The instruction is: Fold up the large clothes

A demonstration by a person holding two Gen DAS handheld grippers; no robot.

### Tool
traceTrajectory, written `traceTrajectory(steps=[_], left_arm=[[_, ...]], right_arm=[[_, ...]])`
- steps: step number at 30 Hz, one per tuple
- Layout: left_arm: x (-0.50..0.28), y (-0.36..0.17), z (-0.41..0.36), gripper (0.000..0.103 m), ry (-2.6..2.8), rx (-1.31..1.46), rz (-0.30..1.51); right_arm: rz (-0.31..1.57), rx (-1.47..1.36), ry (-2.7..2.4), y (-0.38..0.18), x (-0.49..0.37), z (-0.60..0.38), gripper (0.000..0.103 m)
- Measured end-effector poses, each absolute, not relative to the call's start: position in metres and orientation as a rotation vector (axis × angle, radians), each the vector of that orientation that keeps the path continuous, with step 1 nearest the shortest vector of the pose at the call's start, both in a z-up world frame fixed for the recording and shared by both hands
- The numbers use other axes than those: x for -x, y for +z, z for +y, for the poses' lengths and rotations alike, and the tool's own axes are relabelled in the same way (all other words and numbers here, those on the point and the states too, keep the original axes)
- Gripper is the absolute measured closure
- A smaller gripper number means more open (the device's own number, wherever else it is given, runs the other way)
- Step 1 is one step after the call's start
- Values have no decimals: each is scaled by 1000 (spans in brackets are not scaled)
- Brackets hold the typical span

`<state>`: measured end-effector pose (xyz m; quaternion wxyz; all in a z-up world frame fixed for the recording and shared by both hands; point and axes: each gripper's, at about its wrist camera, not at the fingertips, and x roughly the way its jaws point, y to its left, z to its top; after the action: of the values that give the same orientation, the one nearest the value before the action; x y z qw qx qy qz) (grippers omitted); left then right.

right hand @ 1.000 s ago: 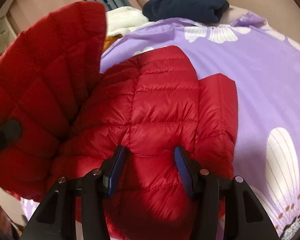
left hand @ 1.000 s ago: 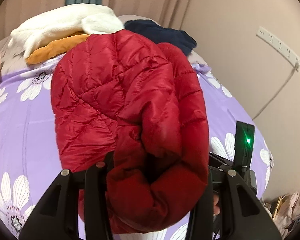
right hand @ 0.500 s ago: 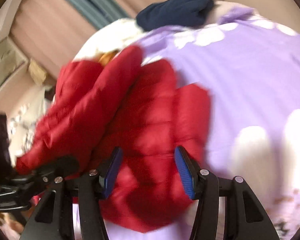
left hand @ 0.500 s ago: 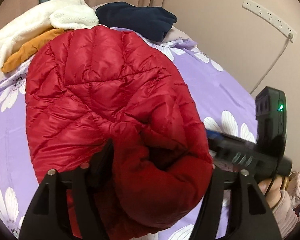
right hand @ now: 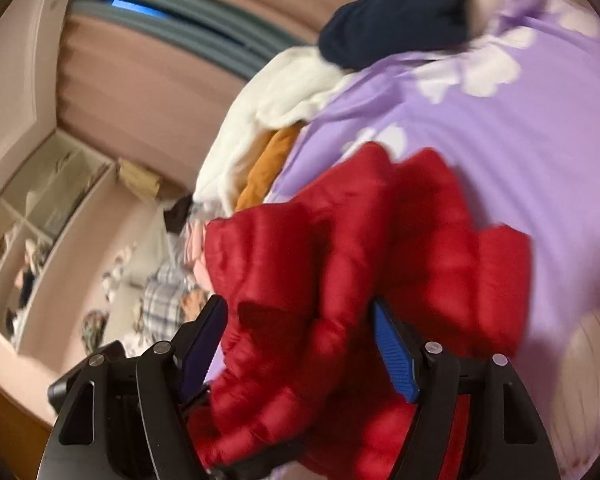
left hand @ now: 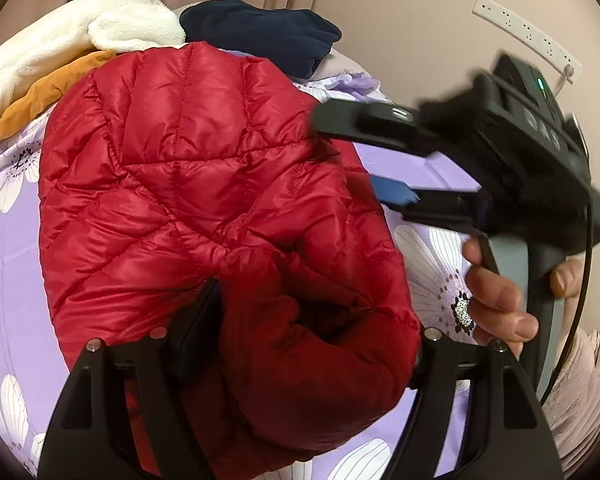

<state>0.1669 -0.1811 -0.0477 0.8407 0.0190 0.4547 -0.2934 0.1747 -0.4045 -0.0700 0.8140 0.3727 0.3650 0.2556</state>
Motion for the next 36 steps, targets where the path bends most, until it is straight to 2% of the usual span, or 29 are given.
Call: traceTrajectory(steps=[2,3,4,5,6,7,10,18,23,25,26,33,36], left_arm=[[-168,-47,-181,30,-620,-35,962],[-169,-48,-181,29,-618,-32,965],[-170,-48,-181,28,-618,-26,969],[-171,-48,-180,28,-620,-18,973],[-171,-48,-178,28,-622,-3,980],[-172,-47,-177,28,-627,11,985],[-168,-35,-167,28,-666,91,1002],[-156,6,-110,26,-666,284,892],[-186,-18,-90,29,-525,360,957],[-197,-31,-90,42,-472,349,989],[-199,-35,-90,43,-466,353,1002],[-197,-46,-103,41,-418,267,1014],[-198,-52,-107,41,-405,223,1025]], right_arm=[[793,-734,525,-64,-179,-395,32],[800,-704,514,-65,-180,-392,53],[802,-668,509,-64,-182,-387,68],[803,-651,496,-64,-181,-385,70],[799,-646,489,-63,-179,-384,78],[793,-643,485,-64,-177,-389,81],[746,-662,462,-66,-168,-397,85],[697,-800,399,-86,-162,-431,86],[715,-811,346,-101,-157,-438,86],[721,-811,328,-106,-156,-440,86],[723,-808,322,-107,-155,-440,86],[752,-746,289,-116,-153,-437,86],[762,-749,272,-112,-149,-438,80]])
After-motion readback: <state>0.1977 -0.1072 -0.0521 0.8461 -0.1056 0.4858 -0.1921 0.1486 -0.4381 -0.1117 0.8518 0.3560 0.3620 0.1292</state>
